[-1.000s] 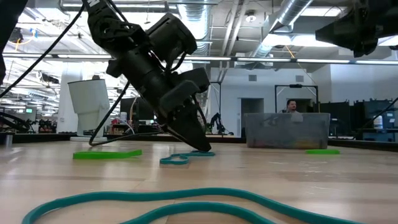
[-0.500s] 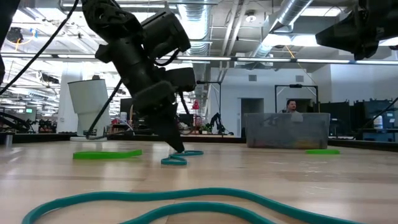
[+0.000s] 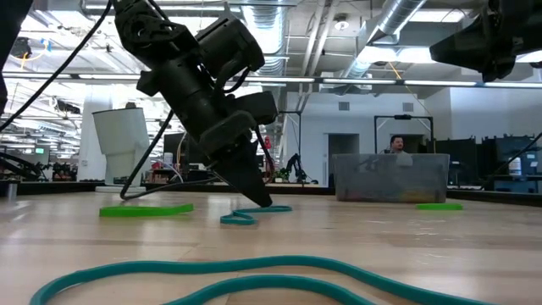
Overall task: Pick and place rubber bands into bin
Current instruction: Put the blue rubber band into the black container
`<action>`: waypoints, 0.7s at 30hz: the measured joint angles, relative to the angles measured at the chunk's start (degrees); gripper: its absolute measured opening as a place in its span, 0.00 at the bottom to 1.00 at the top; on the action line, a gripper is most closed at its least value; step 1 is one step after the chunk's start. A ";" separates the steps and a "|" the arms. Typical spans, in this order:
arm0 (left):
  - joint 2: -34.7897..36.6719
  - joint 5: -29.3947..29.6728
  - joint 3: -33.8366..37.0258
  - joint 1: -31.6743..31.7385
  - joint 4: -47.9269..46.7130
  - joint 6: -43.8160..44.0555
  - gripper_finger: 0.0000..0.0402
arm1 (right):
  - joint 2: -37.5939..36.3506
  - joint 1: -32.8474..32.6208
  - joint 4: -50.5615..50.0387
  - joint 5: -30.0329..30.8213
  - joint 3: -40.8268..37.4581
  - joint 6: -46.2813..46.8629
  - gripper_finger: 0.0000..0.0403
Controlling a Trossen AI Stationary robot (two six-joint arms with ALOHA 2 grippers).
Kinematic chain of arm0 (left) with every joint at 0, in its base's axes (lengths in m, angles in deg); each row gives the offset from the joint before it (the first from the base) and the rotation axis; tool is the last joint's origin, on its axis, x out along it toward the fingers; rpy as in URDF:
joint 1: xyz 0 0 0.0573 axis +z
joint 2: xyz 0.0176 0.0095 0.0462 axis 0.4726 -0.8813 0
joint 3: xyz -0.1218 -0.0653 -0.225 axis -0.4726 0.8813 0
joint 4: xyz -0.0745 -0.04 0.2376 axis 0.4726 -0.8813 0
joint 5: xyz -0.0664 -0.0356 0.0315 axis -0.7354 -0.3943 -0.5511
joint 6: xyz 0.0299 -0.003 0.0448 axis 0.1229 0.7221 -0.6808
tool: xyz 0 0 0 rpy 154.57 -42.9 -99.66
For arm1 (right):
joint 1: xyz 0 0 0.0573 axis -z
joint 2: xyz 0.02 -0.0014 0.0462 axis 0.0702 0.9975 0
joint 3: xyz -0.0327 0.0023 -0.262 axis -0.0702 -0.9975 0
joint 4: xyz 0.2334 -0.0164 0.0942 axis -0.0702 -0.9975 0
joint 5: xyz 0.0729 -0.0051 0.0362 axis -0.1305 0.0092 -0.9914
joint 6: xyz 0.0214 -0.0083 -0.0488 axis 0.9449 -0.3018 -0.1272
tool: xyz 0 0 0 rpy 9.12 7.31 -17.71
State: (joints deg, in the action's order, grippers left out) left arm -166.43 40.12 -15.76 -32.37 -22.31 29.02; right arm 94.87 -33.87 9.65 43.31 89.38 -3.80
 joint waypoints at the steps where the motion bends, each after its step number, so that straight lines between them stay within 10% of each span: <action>1: -0.01 -0.09 0.01 0.01 0.27 0.03 0.27 | 0.00 -0.02 0.00 0.00 0.00 0.00 0.23; 21: -4.02 -2.10 -0.20 -0.14 7.33 0.44 0.27 | 0.00 0.00 0.03 -0.02 0.00 0.02 0.23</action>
State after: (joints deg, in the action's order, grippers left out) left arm -170.45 38.02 -15.96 -32.50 -14.98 29.46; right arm 94.87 -33.87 9.68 43.28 89.38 -3.78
